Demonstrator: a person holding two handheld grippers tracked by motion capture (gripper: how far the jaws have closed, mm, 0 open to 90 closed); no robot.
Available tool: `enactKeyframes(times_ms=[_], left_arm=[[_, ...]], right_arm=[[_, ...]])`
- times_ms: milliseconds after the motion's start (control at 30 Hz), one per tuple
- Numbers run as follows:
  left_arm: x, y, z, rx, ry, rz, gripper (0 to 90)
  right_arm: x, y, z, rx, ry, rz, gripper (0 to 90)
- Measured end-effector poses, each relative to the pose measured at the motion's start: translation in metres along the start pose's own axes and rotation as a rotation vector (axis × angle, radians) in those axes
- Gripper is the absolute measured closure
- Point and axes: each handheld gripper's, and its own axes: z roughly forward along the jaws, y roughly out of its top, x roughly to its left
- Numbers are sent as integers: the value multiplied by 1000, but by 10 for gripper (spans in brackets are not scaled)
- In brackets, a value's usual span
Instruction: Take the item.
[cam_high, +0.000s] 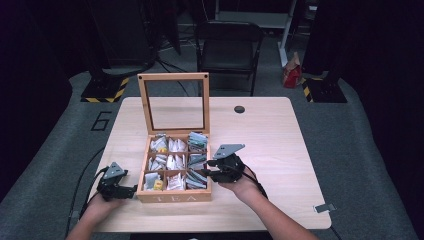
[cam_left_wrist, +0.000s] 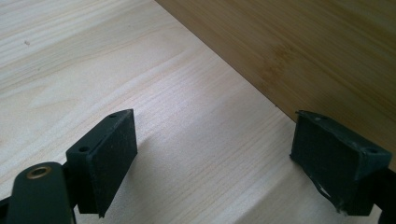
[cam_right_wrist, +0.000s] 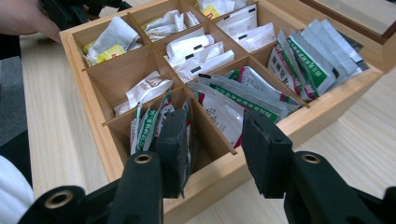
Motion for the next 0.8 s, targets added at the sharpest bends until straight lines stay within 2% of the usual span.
enactKeyframes(times_ms=[67,133,167,233,267,300,333,367,467,667,700,800], left_arm=[[-1,0,0,-1,-6,-13,139],[0,0,0,0,0,0,138],[-1,0,0,-2,-6,-18,139],[0,0,0,-1,-2,-6,138],[-1,0,0,-2,-6,-18,139],[0,0,0,0,0,-1,138],[-1,0,0,-2,-5,-18,138],[0,0,0,0,0,0,139],[-1,0,0,-2,-5,-17,138],[0,0,0,0,0,0,138],[-1,0,0,-2,-4,-14,139],[-1,0,0,-1,-6,-17,139]], right_arm=[[1,0,2,1,5,1,611],[1,-1,3,0,12,2,619],[2,-1,4,4,13,1,621],[2,-1,5,8,28,0,629],[3,-1,6,7,28,-2,638],[3,-1,6,11,38,-10,643],[4,-1,7,8,35,-2,647],[4,-1,8,6,35,-6,650],[5,-1,9,13,44,-19,660],[7,-4,15,28,53,-12,674],[6,-5,16,30,56,-10,679],[6,-7,18,35,58,-8,691]])
